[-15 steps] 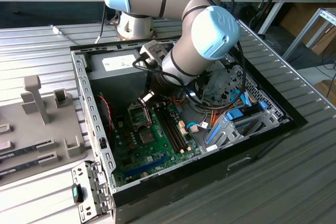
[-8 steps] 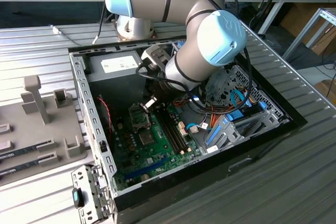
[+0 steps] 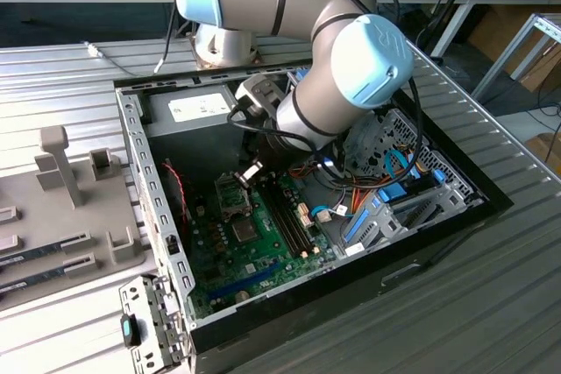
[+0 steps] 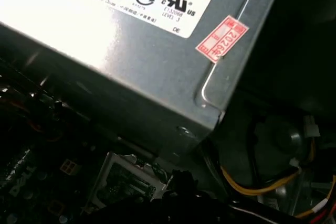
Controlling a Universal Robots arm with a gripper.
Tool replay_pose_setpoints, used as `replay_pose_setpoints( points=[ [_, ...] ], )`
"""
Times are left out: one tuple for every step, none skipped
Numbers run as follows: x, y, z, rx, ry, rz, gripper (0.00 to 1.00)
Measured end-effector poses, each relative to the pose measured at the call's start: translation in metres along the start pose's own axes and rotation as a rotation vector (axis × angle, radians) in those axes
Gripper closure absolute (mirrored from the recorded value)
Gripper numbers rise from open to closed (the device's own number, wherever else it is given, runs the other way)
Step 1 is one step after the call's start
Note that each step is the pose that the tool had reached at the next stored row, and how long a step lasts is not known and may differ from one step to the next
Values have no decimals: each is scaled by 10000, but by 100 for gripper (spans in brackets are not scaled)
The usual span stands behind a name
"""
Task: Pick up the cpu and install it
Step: 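Close the cpu cover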
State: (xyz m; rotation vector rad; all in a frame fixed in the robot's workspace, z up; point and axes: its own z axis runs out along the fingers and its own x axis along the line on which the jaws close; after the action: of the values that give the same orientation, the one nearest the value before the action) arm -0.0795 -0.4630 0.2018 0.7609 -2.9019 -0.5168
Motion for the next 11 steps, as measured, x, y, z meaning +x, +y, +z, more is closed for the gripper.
replay_pose_setpoints(
  points=[
    [0,1,-1,-3,6,-23,89],
    [0,2,-5,-5,23,-70,89],
    [1,4,-11,-11,47,-139,89],
    [1,6,-16,-15,54,-165,89],
    [1,7,-21,-20,59,-191,89],
    [0,9,-25,-24,63,-212,89],
    [1,11,-30,-29,68,-231,89],
    [1,13,-36,-33,73,-251,89],
    [1,15,-42,-40,76,-270,89],
    [1,19,-52,-55,78,-301,89],
    [1,23,-63,-73,75,-323,89]
  ],
)
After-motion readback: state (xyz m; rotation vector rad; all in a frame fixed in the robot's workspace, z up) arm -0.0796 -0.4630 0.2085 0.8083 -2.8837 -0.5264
